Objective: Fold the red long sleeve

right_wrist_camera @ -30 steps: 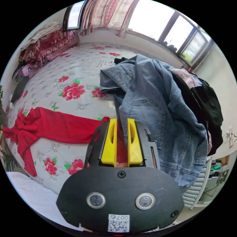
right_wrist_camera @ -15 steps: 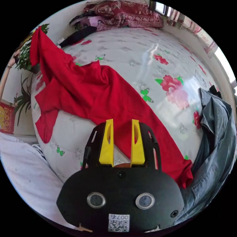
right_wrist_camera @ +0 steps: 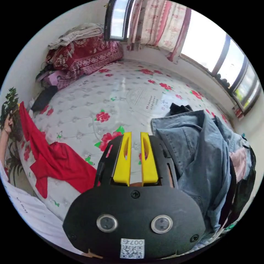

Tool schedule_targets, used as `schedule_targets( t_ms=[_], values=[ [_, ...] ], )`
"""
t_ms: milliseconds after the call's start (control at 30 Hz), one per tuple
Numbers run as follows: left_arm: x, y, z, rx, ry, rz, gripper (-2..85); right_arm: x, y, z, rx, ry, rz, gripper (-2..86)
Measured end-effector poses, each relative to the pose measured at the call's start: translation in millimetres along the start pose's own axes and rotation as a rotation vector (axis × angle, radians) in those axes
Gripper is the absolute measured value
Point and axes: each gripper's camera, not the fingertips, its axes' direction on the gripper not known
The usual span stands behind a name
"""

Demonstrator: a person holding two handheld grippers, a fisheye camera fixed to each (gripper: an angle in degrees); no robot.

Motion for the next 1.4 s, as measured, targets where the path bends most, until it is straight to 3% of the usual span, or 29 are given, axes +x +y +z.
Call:
schedule_targets(
  t_ms=[167, 233, 267, 367, 433, 533, 567, 633, 733, 800, 867, 967, 1100, 1167, 1267, 1400],
  values=[
    [-13, 59, 38, -0.113, -0.111, -0.046, 7.8, -100, 59, 72, -0.232, -0.299, -0.190, 8.5],
    [-16, 89, 35, -0.143, -0.137, -0.045, 7.6, -132, 88, 105, -0.392, -0.246, -0.254, 7.3],
    [-17, 109, 29, -0.155, -0.135, -0.041, 7.2, -146, 102, 87, -0.195, -0.167, -0.304, 4.2],
    [-11, 160, 20, -0.231, -0.076, -0.018, 6.4, -156, 97, 91, -0.240, -0.058, -0.389, 1.0],
    [-2, 190, 22, -0.298, -0.023, -0.016, 6.3, -130, 73, 87, -0.242, 0.013, -0.305, 0.5],
    [21, 235, 31, -0.388, 0.060, -0.002, 6.3, -54, 37, 44, -0.060, 0.226, 0.031, 0.3],
    [33, 250, 37, -0.422, 0.090, 0.015, 6.3, -26, 31, 23, 0.012, 0.412, 0.203, 0.6],
    [48, 269, 47, -0.466, 0.119, 0.033, 6.3, -1, 30, -3, 0.041, 0.477, 0.286, 1.1],
    [72, 288, 63, -0.523, 0.163, 0.077, 6.4, -12, 45, -39, 0.062, 0.146, 0.163, 2.6],
    [85, 295, 71, -0.546, 0.194, 0.103, 7.0, -64, 78, -51, 0.018, -0.174, -0.029, 4.1],
    [94, 298, 78, -0.567, 0.219, 0.118, 8.2, -116, 115, -52, -0.037, -0.321, -0.164, 5.3],
    [112, 306, 93, -0.636, 0.215, 0.189, 9.6, -188, 175, -42, -0.109, -0.325, -0.298, 7.1],
    [147, 321, 102, -0.615, -0.050, 0.458, 1.7, -212, 192, -24, -0.168, -0.319, -0.178, 6.8],
    [154, 315, 100, -0.641, -0.017, 0.516, 0.1, -212, 185, -36, -0.102, -0.304, -0.174, 4.7],
    [143, 285, 70, -0.545, 0.156, 0.443, -0.6, -203, 153, -50, -0.157, -0.434, -0.216, 2.2],
    [91, 237, 26, -0.347, 0.250, 0.227, -0.7, -150, 97, -110, 0.014, -0.581, -0.117, 1.9]
  ],
)
